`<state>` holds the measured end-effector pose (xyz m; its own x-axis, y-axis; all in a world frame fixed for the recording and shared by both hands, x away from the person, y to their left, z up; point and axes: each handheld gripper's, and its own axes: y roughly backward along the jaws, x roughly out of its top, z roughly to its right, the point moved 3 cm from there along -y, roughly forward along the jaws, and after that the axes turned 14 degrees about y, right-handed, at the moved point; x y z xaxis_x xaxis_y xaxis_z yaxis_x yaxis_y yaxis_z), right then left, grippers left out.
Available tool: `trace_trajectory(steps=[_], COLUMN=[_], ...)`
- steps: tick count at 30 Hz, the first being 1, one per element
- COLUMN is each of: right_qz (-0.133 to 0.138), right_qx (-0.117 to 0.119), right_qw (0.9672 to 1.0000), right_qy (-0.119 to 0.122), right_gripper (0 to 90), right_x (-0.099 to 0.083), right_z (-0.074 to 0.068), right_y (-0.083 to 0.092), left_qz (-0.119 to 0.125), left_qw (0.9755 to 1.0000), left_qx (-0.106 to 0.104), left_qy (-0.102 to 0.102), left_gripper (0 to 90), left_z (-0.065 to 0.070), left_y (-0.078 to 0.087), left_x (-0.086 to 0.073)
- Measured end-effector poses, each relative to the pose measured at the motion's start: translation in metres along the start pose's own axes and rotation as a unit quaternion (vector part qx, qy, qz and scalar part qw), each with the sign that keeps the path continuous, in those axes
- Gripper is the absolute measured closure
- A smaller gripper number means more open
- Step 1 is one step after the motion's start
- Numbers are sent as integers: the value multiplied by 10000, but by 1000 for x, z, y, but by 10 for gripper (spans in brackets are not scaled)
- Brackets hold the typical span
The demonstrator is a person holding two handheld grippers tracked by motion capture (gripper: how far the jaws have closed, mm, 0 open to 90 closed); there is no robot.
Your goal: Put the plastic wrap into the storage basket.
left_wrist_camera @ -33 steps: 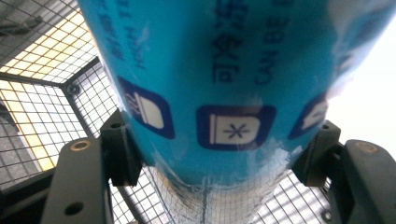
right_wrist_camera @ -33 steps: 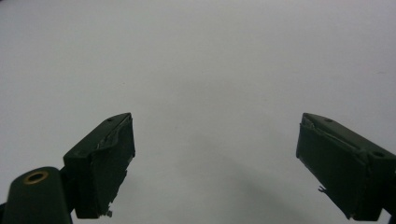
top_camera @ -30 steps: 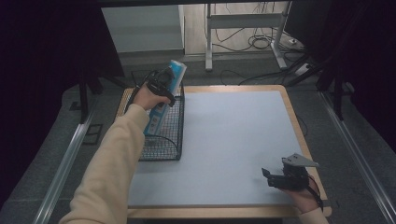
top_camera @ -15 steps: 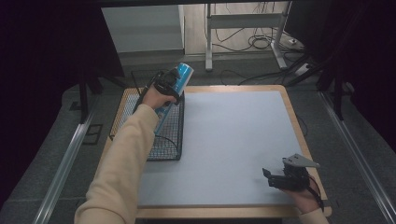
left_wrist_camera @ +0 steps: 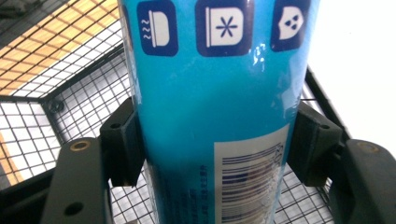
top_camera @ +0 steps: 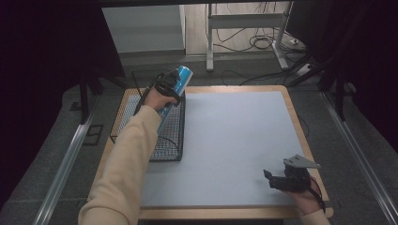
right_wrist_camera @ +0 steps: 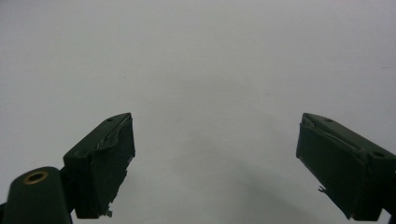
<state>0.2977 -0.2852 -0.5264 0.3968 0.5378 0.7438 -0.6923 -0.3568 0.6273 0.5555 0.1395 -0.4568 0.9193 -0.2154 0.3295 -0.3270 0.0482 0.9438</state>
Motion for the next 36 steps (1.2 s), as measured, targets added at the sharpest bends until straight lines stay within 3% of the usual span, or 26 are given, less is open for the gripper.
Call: trace_trajectory(steps=[5,12,16,19,26,30,34,36], right_qz=[-21,-16,-25,-22,-43,-42,-36,-41], right_qx=[16,7,7,-20,-19,-33,-49,-63], right_qw=[10000,10000,10000,10000,10000,10000,10000,9999], right_qy=[14,32,41,38,70,78,78,115], right_gripper=[119,119,119,119,119,119,119,119], right_x=[0,0,0,0,1,2,2,2], right_z=[-1,-1,-1,-1,-4,-4,-4,-4], right_y=[-1,0,-1,0,0,0,1,1], left_qz=[77,113,369,371,729,865,988,1064], left_qw=[9998,9999,9987,9976,9942,9926,9890,9861], left_qx=[119,80,-302,-562,-772,-771,-893,-1037], left_qy=[-167,-103,168,136,-161,-368,-637,-747], left_gripper=[304,224,164,185,176,178,181,180], left_z=[2,1,-1,2,19,33,52,64], left_y=[2,11,26,36,60,72,82,87], left_x=[-1,-4,-9,-18,-40,-52,-63,-70])
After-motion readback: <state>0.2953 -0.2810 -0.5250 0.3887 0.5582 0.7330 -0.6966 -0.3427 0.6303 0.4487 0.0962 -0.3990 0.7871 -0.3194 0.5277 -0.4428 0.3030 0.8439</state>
